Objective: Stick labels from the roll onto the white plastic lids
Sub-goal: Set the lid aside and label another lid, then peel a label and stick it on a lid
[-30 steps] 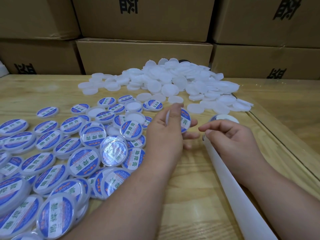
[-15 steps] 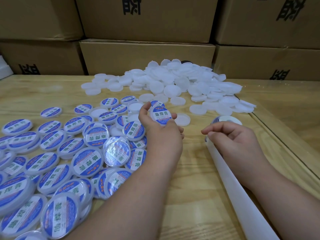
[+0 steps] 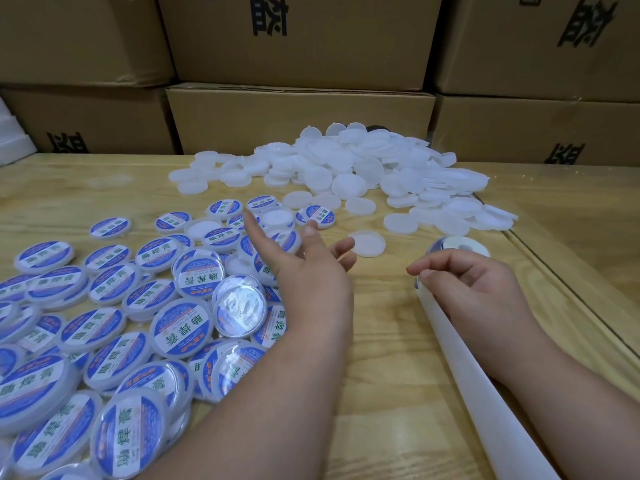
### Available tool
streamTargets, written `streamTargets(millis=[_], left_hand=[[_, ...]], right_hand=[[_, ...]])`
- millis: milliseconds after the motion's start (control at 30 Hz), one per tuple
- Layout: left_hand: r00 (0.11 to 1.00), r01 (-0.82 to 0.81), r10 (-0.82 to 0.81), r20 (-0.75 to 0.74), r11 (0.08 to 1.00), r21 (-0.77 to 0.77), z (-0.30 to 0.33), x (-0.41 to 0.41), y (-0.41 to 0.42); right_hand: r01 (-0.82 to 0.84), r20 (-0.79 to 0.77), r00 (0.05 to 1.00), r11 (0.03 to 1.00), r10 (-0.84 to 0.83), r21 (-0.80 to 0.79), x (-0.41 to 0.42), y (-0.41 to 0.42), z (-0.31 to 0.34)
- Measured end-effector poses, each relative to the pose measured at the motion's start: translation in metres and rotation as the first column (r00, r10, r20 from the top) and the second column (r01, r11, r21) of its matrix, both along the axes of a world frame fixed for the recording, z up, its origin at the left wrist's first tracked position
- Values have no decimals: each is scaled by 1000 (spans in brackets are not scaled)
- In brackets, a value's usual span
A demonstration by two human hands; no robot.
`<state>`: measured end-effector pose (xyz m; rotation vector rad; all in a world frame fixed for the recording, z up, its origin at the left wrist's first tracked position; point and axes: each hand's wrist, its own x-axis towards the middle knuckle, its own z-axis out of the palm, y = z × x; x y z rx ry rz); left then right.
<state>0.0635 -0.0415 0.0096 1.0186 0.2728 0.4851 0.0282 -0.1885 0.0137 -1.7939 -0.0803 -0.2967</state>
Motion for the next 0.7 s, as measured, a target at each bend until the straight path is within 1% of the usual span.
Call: streamTargets(millis=[100, 200, 267, 333, 400, 467, 500, 533, 567, 600, 633, 667, 700], left_hand=[[1000, 10, -11, -9, 999, -52, 2, 1, 2], [998, 50, -50, -25, 999, 7, 4, -2, 0], [997, 82, -81, -15, 993, 85, 1, -3, -2], [990, 140, -139, -21, 969, 203, -4, -4, -2], [977, 211, -203, -62, 903, 374, -7, -6, -4], [957, 281, -270, -104, 782, 556, -7, -11, -5], [945, 307, -302, -125, 690, 655, -6, -14, -6], [929, 331, -337, -155, 563, 757, -6, -15, -8], [908, 351, -366, -204, 399, 847, -8, -17, -10], [890, 359, -372, -262, 221, 907, -10, -18, -12], [879, 362, -356, -317, 67, 930, -11, -19, -14], [873, 368, -330, -359, -35, 929, -12, -20, -16], [870, 377, -308, -385, -88, 922, -13, -20, -16]], right_hand=[[-2, 7, 1000, 1000, 2, -8, 1, -1, -1], [-1, 13, 1000, 1000, 1, -7, 1, -1, -2], [1, 17, 1000, 1000, -1, -3, 1, -1, -3], [4, 20, 1000, 1000, -4, 3, 2, -2, -4], [12, 26, 1000, 1000, -13, 12, 2, -1, -4], [34, 33, 999, 999, -34, 27, 3, -1, -5], [46, 31, 998, 998, -47, 44, 4, -2, -5], [59, 27, 998, 996, -60, 63, 4, -2, -6], [74, 21, 997, 994, -75, 75, 5, -3, -6], [89, 17, 996, 993, -91, 81, 5, -4, -7], [102, 19, 994, 991, -103, 82, 6, -5, -8], [108, 24, 994, 991, -111, 81, 6, -5, -8], [111, 29, 993, 991, -113, 79, 6, -5, -8]])
